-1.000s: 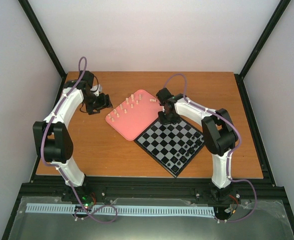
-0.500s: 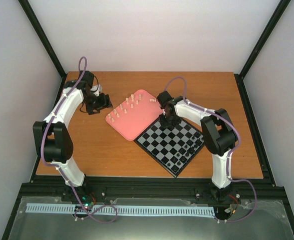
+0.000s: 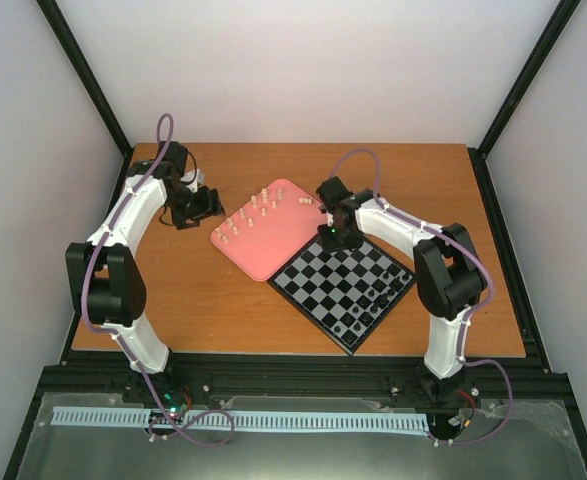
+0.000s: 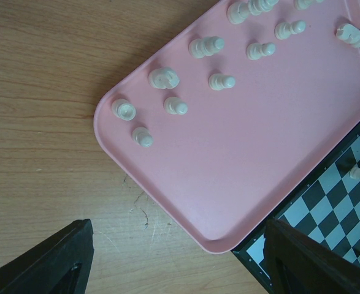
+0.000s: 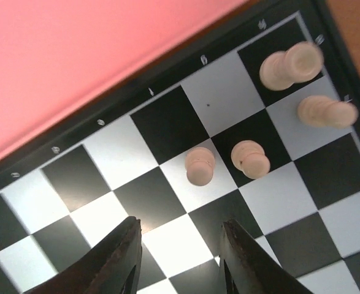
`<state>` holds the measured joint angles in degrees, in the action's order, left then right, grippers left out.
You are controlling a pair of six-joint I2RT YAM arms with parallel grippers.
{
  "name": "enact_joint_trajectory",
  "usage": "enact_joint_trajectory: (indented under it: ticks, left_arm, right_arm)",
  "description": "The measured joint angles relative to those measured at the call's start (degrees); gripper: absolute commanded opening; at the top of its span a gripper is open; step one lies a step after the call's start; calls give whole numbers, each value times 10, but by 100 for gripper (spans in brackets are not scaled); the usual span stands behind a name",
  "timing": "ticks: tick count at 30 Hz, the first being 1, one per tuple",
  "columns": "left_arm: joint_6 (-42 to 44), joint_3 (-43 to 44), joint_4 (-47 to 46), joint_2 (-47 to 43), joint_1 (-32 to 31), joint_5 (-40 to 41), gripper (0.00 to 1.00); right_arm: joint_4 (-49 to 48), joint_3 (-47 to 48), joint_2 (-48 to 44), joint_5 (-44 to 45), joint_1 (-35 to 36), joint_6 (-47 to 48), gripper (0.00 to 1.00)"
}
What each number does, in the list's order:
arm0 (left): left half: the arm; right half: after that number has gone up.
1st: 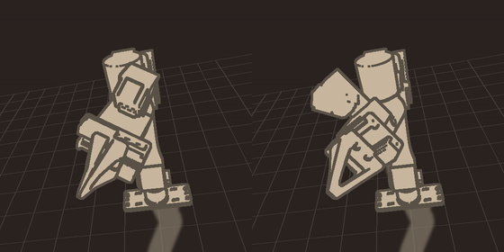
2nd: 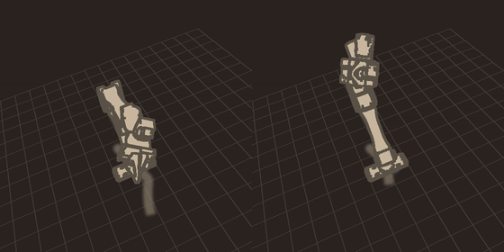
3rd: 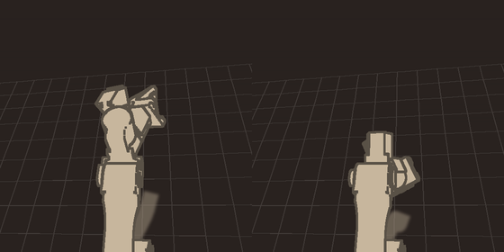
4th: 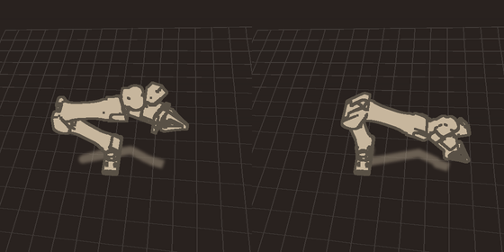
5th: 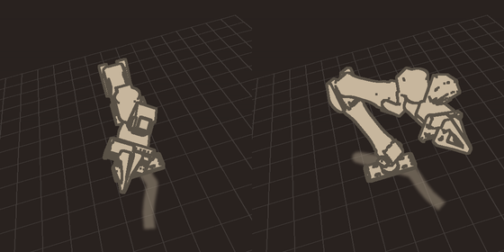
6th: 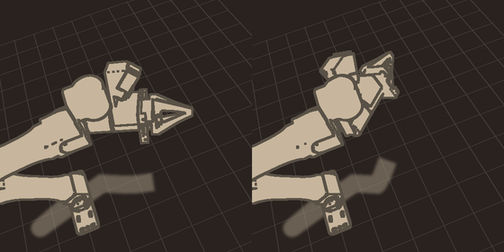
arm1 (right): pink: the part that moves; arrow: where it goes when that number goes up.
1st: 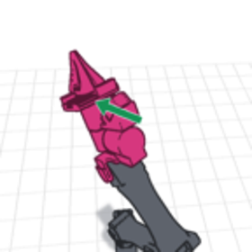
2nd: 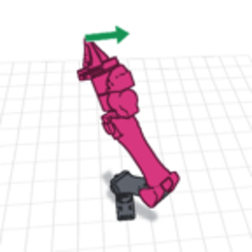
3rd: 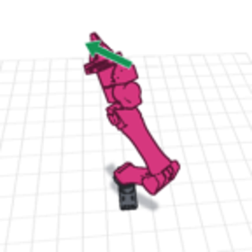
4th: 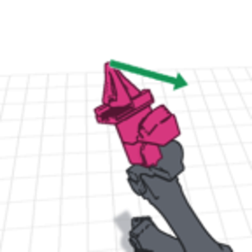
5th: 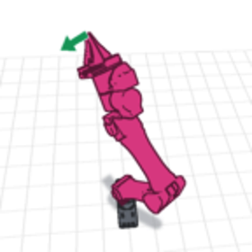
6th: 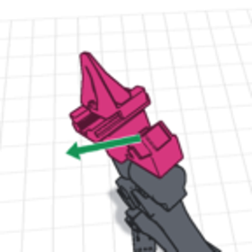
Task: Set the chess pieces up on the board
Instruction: Place the chess piece on the chessboard, then pick up the chess piece from the storage box.
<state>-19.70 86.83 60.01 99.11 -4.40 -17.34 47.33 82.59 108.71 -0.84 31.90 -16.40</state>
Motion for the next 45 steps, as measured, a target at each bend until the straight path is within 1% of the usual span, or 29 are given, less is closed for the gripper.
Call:
enact_joint_trajectory:
  ticks: [3,5,7,8,11,15,18,24,45]
  left_arm:
    - [0,0,0,0,0,0,78]
    - [0,0,0,0,0,0,78]
    - [0,0,0,0,0,-1,78]
    - [0,0,0,0,0,-1,78]
    - [0,0,0,0,0,-1,78]
    - [0,0,0,0,0,0,78]
    - [0,0,0,0,0,0,78]
    - [0,0,0,0,0,2,78]
    - [0,0,0,1,0,2,78]
  right_arm:
    - [15,27,-16,0,0,3,34]
    - [21,46,-18,-2,0,6,29]
    - [32,75,-13,-7,0,7,20]
    - [36,89,-8,-10,0,11,17]
    - [44,146,25,-17,0,15,14]
    - [57,219,90,-20,0,19,12]
    - [68,252,136,-20,0,21,11]
    - [98,259,177,-24,0,22,11]
    - [116,227,178,-10,-2,20,11]
